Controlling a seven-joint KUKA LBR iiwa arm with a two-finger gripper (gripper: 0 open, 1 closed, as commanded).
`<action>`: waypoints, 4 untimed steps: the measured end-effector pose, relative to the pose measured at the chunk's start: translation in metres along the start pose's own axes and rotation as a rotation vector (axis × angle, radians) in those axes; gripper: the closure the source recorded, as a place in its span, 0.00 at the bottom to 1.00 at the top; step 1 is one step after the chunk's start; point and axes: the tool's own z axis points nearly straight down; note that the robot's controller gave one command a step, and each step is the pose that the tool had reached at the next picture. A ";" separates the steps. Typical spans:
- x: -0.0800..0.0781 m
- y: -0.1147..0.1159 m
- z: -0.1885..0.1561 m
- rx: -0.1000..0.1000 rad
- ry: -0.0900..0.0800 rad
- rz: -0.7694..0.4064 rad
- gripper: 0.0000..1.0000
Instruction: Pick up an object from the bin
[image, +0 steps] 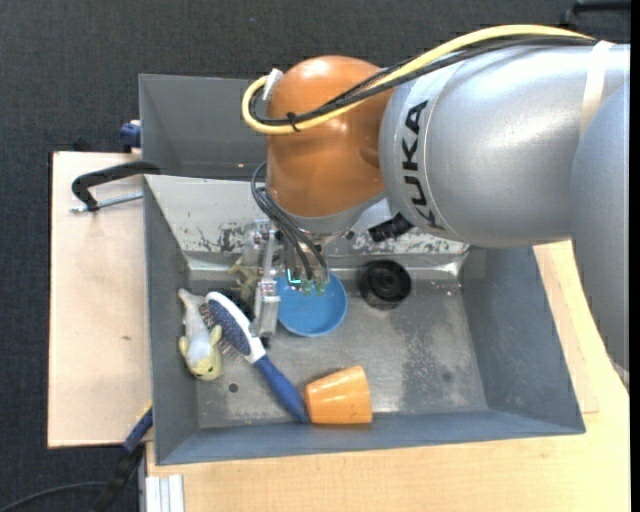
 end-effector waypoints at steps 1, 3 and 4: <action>0.013 -0.050 0.136 0.000 -0.002 0.025 0.00; 0.019 -0.025 0.154 0.002 0.013 0.246 1.00; 0.012 -0.035 0.099 -0.005 -0.015 0.257 1.00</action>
Offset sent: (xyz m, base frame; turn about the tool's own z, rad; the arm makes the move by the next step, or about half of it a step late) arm -0.0126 -0.0493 -0.1330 0.0241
